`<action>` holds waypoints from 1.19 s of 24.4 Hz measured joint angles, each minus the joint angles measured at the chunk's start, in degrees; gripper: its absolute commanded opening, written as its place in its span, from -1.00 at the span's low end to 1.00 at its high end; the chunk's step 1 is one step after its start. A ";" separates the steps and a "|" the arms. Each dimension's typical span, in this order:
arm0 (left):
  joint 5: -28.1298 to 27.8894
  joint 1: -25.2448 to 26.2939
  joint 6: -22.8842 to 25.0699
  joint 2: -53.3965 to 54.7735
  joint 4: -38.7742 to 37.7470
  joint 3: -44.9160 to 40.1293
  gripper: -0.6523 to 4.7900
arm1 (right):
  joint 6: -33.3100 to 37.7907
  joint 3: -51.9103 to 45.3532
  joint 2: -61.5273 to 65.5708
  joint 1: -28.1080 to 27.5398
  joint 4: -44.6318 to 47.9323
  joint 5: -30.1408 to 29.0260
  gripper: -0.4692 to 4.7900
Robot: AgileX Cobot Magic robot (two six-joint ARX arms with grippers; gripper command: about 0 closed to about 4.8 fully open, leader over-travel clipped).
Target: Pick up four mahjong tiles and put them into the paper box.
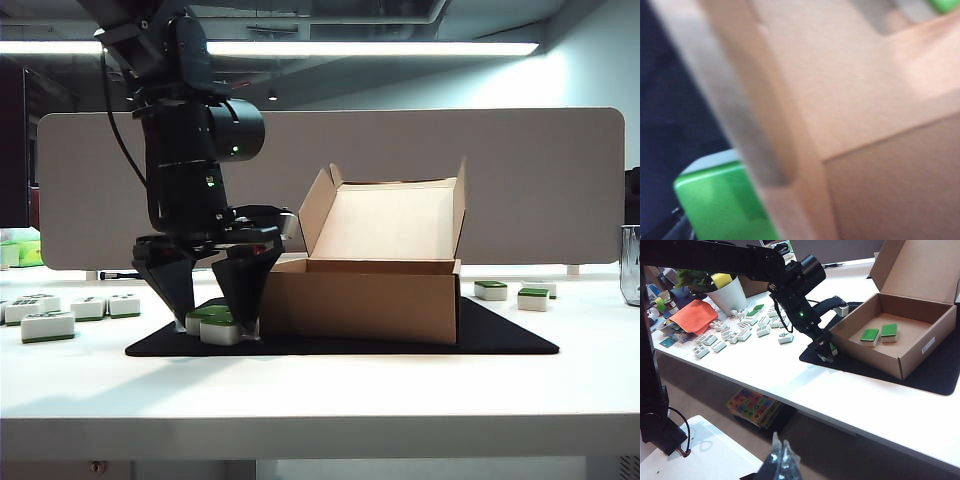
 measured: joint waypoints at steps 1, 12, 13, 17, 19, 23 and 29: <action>-0.83 -0.13 0.00 0.09 0.13 0.00 1.00 | 0.00 0.00 0.00 -0.02 -0.07 0.02 -0.82; -1.77 -0.20 -0.07 0.24 1.31 0.00 0.57 | 0.00 0.00 0.00 -0.02 -0.04 0.02 -0.82; -1.77 -0.20 -0.07 0.24 1.31 0.00 0.57 | 0.00 0.00 0.00 -0.02 -0.07 0.02 -0.82; -1.95 -0.20 -0.07 0.17 1.20 0.00 0.57 | 0.00 0.00 0.00 -0.02 -0.04 0.02 -0.82; -2.43 -0.20 -0.07 -0.15 0.85 -0.04 0.57 | 0.00 0.00 0.00 -0.02 -0.07 0.04 -0.82; -5.99 -0.17 0.00 -2.80 -0.20 -0.11 0.57 | 0.00 0.00 0.00 -0.02 -0.04 0.02 -0.83; -8.02 -0.17 0.02 -7.08 -1.68 -0.11 0.57 | 0.00 0.00 0.00 -0.02 -0.04 0.04 -0.82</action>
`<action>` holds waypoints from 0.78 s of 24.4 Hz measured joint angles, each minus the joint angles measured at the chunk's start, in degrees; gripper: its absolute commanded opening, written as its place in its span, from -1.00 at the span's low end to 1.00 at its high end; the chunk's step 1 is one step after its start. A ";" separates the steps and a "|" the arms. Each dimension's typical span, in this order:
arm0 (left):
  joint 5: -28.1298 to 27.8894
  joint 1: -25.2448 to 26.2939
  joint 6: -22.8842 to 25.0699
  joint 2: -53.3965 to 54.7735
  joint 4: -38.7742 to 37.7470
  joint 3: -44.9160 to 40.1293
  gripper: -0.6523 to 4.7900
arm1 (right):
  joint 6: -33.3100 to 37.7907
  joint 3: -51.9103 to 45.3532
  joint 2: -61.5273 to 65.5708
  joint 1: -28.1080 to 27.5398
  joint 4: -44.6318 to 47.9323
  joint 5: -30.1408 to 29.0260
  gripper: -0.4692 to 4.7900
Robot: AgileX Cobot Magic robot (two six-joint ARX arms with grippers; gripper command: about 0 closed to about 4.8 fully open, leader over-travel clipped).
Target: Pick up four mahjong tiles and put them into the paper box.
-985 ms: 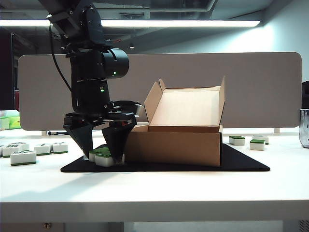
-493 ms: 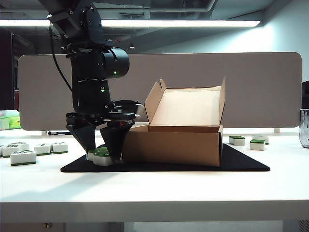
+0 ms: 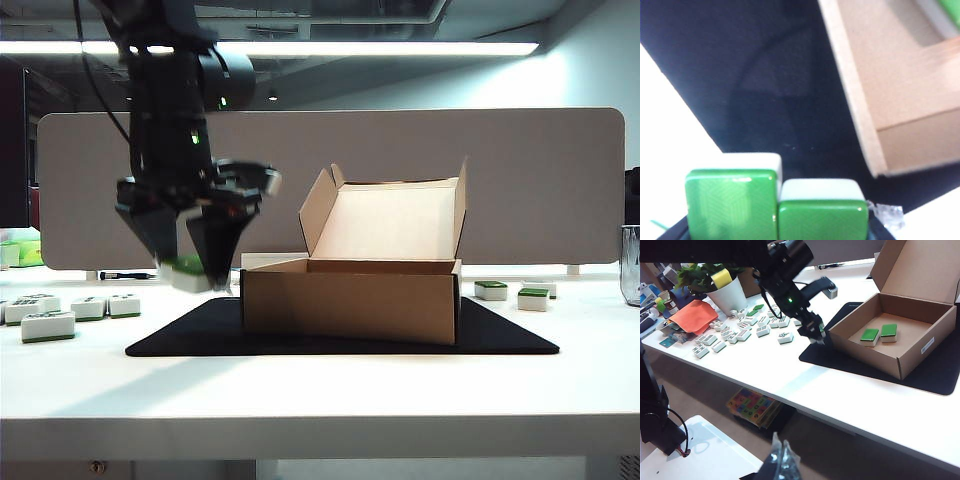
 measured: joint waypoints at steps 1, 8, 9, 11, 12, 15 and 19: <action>0.02 0.00 0.00 -0.72 0.04 0.02 0.57 | 0.00 0.00 0.00 0.00 0.00 0.00 -0.82; 2.95 -3.78 -1.18 -3.87 10.86 0.02 0.57 | 0.00 0.00 0.00 0.00 0.02 0.00 -0.82; 3.45 -4.59 -1.86 -3.80 13.11 0.02 0.57 | 0.00 0.00 0.00 0.02 0.00 0.00 -0.82; 3.63 -7.13 -3.13 -3.37 19.26 0.02 0.57 | 0.00 0.00 0.00 0.02 0.00 0.00 -0.82; 3.72 -8.66 -3.23 -2.80 23.37 0.02 0.57 | 0.00 0.00 0.00 0.00 -0.02 0.02 -0.82; 3.85 -11.67 -3.26 0.22 30.25 0.02 0.57 | 0.00 0.00 0.00 0.02 -0.02 0.00 -0.82; 4.33 -12.57 -3.41 3.98 31.52 0.02 0.57 | 0.00 0.00 0.00 0.02 0.00 0.02 -0.82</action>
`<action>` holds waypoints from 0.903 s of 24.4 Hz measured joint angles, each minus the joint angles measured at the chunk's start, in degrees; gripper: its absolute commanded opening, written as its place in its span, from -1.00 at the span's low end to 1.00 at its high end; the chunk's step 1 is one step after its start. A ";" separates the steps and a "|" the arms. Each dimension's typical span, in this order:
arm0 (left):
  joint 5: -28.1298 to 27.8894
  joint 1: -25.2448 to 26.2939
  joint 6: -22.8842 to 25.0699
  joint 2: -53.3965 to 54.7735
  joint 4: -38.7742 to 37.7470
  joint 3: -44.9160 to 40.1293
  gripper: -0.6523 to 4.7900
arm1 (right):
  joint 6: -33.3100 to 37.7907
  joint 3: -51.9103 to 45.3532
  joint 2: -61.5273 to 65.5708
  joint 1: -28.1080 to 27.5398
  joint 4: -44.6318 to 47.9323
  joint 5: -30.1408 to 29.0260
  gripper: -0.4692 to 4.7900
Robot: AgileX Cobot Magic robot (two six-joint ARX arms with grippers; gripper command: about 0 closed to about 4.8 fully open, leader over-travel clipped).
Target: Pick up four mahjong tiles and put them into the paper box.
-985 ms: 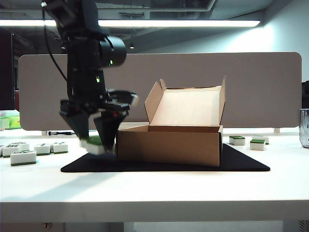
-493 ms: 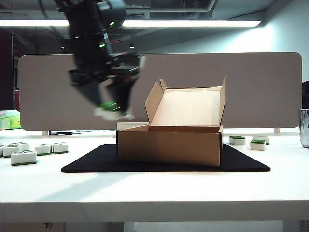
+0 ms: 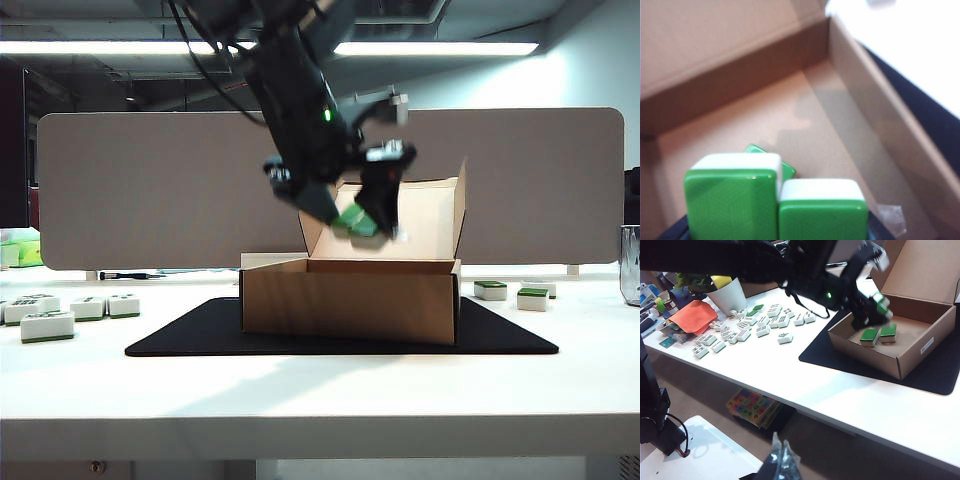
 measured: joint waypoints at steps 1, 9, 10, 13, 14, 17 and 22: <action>0.15 -0.02 -0.02 0.81 0.02 0.00 0.57 | 0.00 0.00 0.00 0.00 -0.02 0.00 -0.82; 3.96 0.00 -0.28 4.92 -1.95 -0.09 0.57 | 0.00 0.00 0.00 0.00 0.02 -0.02 -0.82; 4.87 0.02 -0.28 4.92 -2.29 -0.09 0.57 | 0.00 0.00 0.00 0.00 0.00 -0.02 -0.82; 6.64 0.07 -0.59 4.90 -3.93 0.02 0.57 | 0.00 0.00 0.00 0.00 0.00 -0.02 -0.82; 6.78 0.07 -0.63 4.90 -4.26 0.02 0.57 | 0.00 0.00 0.00 0.00 0.00 -0.02 -0.82; 7.02 0.11 -0.66 4.81 -6.12 0.20 0.57 | 0.00 0.00 0.00 0.00 0.00 0.17 -0.82; 7.02 0.15 -0.66 4.74 -6.97 0.33 0.57 | 0.00 -0.17 0.00 0.00 0.42 0.20 -0.82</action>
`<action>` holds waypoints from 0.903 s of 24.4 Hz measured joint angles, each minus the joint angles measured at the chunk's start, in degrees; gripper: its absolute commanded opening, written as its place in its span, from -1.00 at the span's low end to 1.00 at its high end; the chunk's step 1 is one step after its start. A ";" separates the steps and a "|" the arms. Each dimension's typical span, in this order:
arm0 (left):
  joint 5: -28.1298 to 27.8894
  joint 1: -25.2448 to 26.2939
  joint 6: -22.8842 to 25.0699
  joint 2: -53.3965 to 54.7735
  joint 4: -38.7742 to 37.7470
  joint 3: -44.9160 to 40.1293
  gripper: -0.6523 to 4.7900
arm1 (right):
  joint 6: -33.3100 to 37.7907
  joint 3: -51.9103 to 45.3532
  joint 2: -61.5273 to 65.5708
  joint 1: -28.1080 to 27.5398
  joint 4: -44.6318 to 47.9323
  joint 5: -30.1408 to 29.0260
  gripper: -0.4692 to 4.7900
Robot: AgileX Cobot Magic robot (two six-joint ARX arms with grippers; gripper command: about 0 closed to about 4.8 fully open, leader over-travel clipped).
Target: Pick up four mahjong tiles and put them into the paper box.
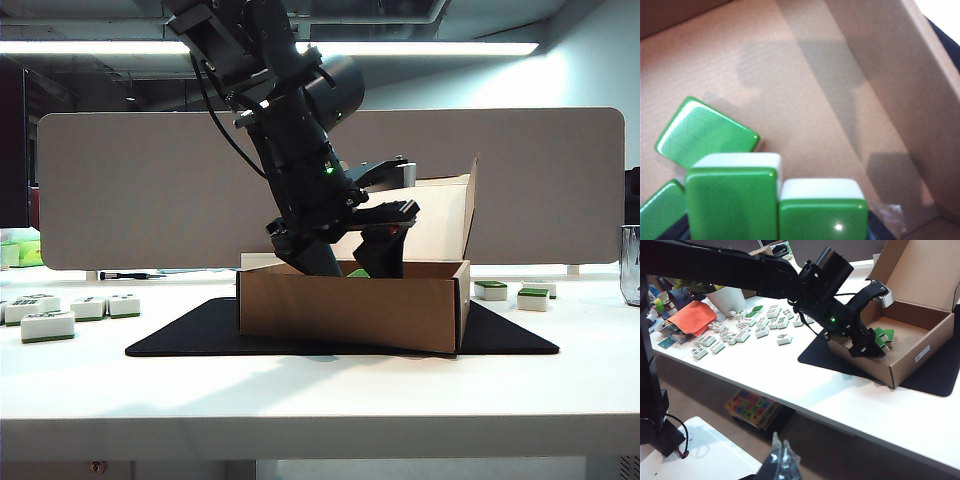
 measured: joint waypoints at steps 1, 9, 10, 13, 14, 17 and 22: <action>0.00 0.00 -0.02 0.00 -0.24 0.04 0.57 | 0.00 0.00 0.00 -0.02 -0.02 0.00 -0.82; 6.62 0.15 -0.15 -0.11 -3.50 0.28 0.57 | 0.00 0.00 0.00 0.00 0.00 0.00 -0.82; 8.00 0.13 -0.17 0.09 -4.24 0.66 0.57 | 0.00 0.00 0.00 0.00 -0.02 0.00 -0.82; 10.88 -0.17 -0.17 0.52 -6.84 2.32 0.57 | 0.00 0.00 0.00 0.00 -0.02 0.00 -0.82; 11.30 -0.22 -0.17 0.52 -7.76 2.97 0.57 | 0.00 0.00 0.00 0.00 -0.02 0.00 -0.82; 11.45 -0.13 -0.17 0.37 -8.57 5.22 0.57 | 0.00 0.00 0.00 0.00 -0.02 0.00 -0.82; 11.23 -0.13 -0.17 0.50 -10.21 5.53 0.57 | 0.00 0.00 0.00 -0.02 -0.02 0.00 -0.82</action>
